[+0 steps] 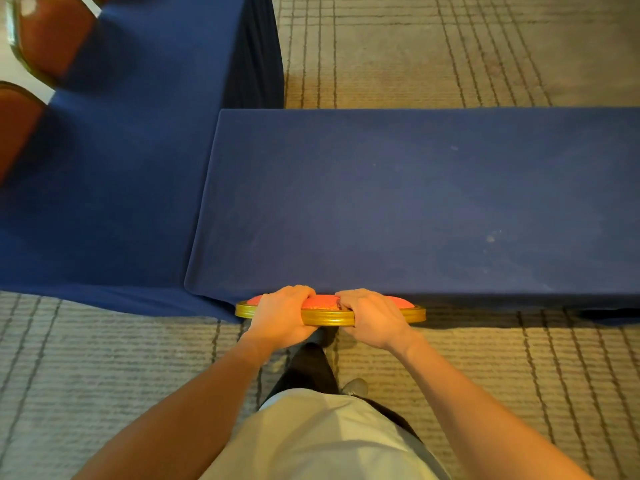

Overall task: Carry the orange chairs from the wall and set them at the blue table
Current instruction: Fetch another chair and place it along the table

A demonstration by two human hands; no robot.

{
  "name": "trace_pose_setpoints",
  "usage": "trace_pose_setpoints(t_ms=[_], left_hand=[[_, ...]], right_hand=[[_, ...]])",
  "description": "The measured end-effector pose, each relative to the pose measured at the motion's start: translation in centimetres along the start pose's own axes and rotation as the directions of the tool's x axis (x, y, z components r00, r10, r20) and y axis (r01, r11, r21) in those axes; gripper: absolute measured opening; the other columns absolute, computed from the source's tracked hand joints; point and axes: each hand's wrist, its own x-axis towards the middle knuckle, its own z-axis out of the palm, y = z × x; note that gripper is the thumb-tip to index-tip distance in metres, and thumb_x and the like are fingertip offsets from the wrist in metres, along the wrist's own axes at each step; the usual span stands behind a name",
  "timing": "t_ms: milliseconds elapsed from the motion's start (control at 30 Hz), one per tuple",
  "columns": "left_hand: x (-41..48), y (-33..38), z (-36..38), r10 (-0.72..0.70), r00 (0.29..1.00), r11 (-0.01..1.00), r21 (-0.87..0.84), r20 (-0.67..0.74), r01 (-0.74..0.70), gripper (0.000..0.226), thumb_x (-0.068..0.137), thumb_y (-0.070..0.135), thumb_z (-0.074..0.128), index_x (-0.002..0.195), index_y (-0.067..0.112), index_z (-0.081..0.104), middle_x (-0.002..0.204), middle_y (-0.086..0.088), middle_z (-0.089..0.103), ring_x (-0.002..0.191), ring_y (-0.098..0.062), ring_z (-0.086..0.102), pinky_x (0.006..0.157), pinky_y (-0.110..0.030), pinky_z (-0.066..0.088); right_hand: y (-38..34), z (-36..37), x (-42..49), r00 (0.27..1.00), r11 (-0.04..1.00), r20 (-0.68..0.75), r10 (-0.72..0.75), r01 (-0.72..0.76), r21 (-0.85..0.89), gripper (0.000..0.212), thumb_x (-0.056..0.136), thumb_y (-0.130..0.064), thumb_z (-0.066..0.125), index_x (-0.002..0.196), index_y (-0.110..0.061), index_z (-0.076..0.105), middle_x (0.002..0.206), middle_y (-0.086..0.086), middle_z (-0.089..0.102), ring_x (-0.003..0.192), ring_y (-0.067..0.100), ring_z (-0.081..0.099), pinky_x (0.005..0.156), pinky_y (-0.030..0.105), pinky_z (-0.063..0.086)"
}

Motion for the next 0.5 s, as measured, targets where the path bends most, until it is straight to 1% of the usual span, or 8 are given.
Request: trace_pose_setpoints(t_ms=[67,167,200,267,333,433,500], left_hand=[[-0.2,0.2,-0.2,0.002,1.0,1.0,-0.029,0.02,-0.001,0.051,0.078,0.051,0.072,0.125,0.037,0.057,0.117,0.01,0.066,0.106,-0.018,0.064,0.089,-0.04,0.052],[-1.3,0.6,0.1,-0.016,1.0,0.996,-0.085,-0.01,0.015,0.05,0.078,0.04,0.075,0.125,0.032,0.062,0.118,0.007,0.069,0.106,-0.019,0.065,0.09,-0.04,0.053],[-1.7,0.7,0.3,-0.015,0.999,0.994,-0.106,-0.041,0.01,0.05,0.078,0.036,0.075,0.125,0.029,0.063,0.118,0.006,0.07,0.107,-0.02,0.065,0.09,-0.039,0.052],[-2.5,0.7,0.9,0.022,0.994,0.989,-0.144,-0.105,-0.037,0.049,0.079,0.03,0.074,0.127,0.027,0.064,0.12,0.005,0.07,0.108,-0.019,0.065,0.092,-0.038,0.052],[-3.4,0.7,1.0,0.052,0.986,0.979,-0.186,-0.159,-0.082,0.047,0.082,0.029,0.071,0.129,0.028,0.064,0.121,0.009,0.069,0.109,-0.013,0.063,0.095,-0.037,0.051],[-4.8,0.9,0.8,0.061,0.973,0.957,-0.263,-0.223,-0.12,0.048,0.087,0.028,0.069,0.134,0.032,0.062,0.124,0.016,0.068,0.115,-0.005,0.061,0.102,-0.031,0.049],[-6.0,1.0,0.7,0.032,0.97,0.944,-0.311,-0.241,-0.108,0.049,0.089,0.026,0.07,0.136,0.03,0.06,0.128,0.015,0.066,0.12,-0.007,0.059,0.105,-0.035,0.048]], right_hand=[[-0.2,0.0,-0.1,1.0,1.0,-0.013,0.006,-0.006,-0.002,0.017,0.086,-0.041,0.068,0.093,-0.029,0.059,0.112,-0.007,0.07,0.1,0.02,0.065,0.08,0.034,0.051],[-0.8,0.3,-0.8,0.998,0.997,-0.047,0.04,-0.037,0.063,0.034,0.082,-0.059,0.067,0.09,-0.028,0.055,0.097,-0.008,0.067,0.087,0.019,0.063,0.067,0.033,0.04],[-1.1,0.3,-1.0,0.997,0.995,-0.062,0.05,-0.045,0.089,0.04,0.08,-0.065,0.066,0.09,-0.029,0.053,0.093,-0.009,0.065,0.084,0.018,0.061,0.066,0.033,0.039],[-1.5,0.3,-1.3,0.996,0.99,-0.074,0.054,-0.044,0.132,0.046,0.079,-0.072,0.063,0.094,-0.03,0.051,0.092,-0.01,0.063,0.083,0.016,0.058,0.068,0.034,0.043],[-1.8,0.2,-1.7,0.996,0.984,-0.072,0.046,-0.033,0.176,0.045,0.083,-0.071,0.061,0.102,-0.031,0.053,0.096,-0.011,0.062,0.086,0.013,0.057,0.07,0.033,0.046],[-2.7,-0.1,-2.4,0.997,0.973,-0.072,0.026,-0.009,0.23,0.046,0.088,-0.066,0.061,0.116,-0.03,0.054,0.106,-0.011,0.062,0.093,0.011,0.058,0.077,0.034,0.052],[-3.8,-0.2,-3.1,0.996,0.968,-0.088,0.008,0.014,0.251,0.046,0.09,-0.058,0.063,0.124,-0.028,0.054,0.114,-0.009,0.063,0.1,0.013,0.059,0.083,0.034,0.052]])
